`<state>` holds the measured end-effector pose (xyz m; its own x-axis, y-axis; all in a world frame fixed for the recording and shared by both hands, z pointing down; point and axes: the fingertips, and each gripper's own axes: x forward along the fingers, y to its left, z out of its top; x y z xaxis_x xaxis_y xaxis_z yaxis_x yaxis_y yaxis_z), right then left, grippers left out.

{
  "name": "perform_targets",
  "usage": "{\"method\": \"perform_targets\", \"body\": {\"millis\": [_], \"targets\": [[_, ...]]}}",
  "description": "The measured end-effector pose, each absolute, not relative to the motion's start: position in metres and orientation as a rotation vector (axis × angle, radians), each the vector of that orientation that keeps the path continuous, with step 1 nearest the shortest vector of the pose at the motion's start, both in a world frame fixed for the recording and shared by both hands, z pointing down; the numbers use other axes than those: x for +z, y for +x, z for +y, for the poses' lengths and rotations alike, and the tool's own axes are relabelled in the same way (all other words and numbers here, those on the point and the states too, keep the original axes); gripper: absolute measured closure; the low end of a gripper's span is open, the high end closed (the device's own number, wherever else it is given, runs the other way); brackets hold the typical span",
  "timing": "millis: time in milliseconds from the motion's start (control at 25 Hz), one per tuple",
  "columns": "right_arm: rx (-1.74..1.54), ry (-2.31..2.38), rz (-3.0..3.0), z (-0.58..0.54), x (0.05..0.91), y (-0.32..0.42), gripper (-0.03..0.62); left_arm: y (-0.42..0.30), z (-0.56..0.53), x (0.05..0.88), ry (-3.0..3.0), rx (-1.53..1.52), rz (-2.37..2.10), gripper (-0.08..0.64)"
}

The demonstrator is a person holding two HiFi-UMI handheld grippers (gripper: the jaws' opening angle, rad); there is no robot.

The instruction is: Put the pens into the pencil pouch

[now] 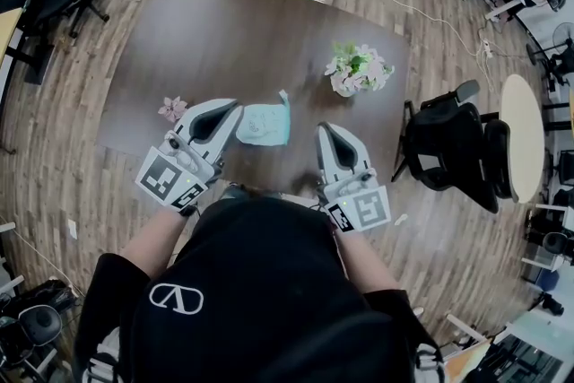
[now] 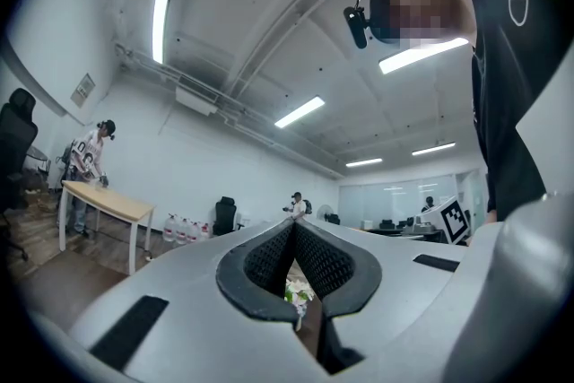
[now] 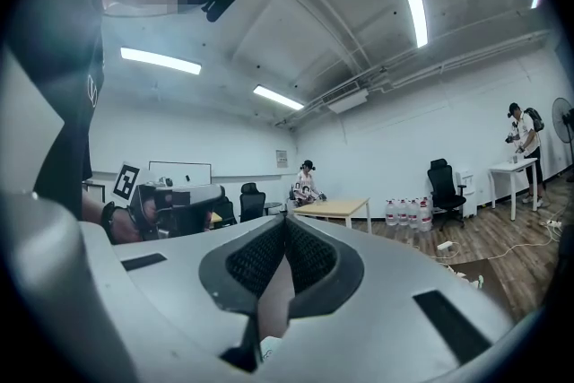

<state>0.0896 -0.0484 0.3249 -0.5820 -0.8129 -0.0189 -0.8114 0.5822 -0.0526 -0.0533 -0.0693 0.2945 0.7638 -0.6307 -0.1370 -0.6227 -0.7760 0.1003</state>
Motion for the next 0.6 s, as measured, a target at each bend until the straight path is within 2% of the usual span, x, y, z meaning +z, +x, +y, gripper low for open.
{"method": "perform_targets", "body": {"millis": [600], "targets": [[0.013,-1.552,2.747,-0.0518,0.328,0.1001,0.592,-0.0594,-0.0681,0.2992,2.876,-0.252,-1.045,0.557]]}}
